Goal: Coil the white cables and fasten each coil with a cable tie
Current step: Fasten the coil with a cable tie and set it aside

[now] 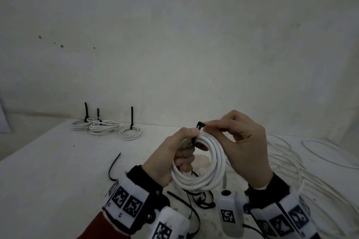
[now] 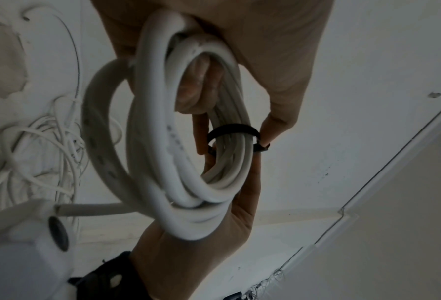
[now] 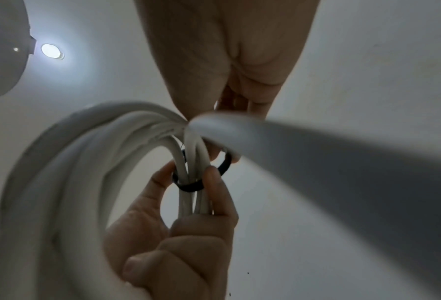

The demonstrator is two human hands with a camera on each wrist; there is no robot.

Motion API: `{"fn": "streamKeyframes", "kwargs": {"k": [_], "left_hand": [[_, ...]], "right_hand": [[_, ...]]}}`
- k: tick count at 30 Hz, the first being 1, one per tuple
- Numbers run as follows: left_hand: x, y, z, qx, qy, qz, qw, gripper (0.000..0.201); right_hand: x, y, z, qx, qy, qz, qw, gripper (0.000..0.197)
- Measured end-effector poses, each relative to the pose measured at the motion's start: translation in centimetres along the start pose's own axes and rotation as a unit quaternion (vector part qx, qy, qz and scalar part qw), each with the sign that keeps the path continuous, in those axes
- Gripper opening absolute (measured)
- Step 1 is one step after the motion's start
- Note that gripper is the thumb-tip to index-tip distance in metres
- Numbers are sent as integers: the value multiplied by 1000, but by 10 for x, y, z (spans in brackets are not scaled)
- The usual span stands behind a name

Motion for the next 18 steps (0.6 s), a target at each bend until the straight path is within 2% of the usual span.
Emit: {"fn": "streamKeyframes", "kwargs": {"k": [3, 5, 8, 12, 15, 18], "left_hand": [[0, 1, 2, 12, -13, -1, 1000, 27], [2, 2, 1, 28, -19, 16, 999, 28], [5, 1, -3, 59, -37, 57, 996, 34], [4, 2, 0, 55, -79, 77, 992, 25], [2, 3, 4, 46, -89, 77, 992, 25], [2, 3, 6, 53, -83, 77, 992, 27]], "right_hand": [[-1, 0, 0, -8, 4, -5, 1000, 21], [0, -2, -1, -27, -36, 13, 999, 23], [3, -3, -3, -30, -179, 115, 977, 38], [3, -1, -2, 9, -200, 195, 960, 49], [-1, -1, -5, 33, -193, 192, 962, 51], [-8, -1, -6, 33, -166, 157, 973, 51]]}}
Point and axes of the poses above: each hand's wrist, its own y-axis away from the middle knuckle, its own z-axis out of the palm, x = y × z, the point moved 4 cm from there along -y, towards the middle knuckle, and after that the axes turned 4 degrees about -x, right-handed, at the moved point
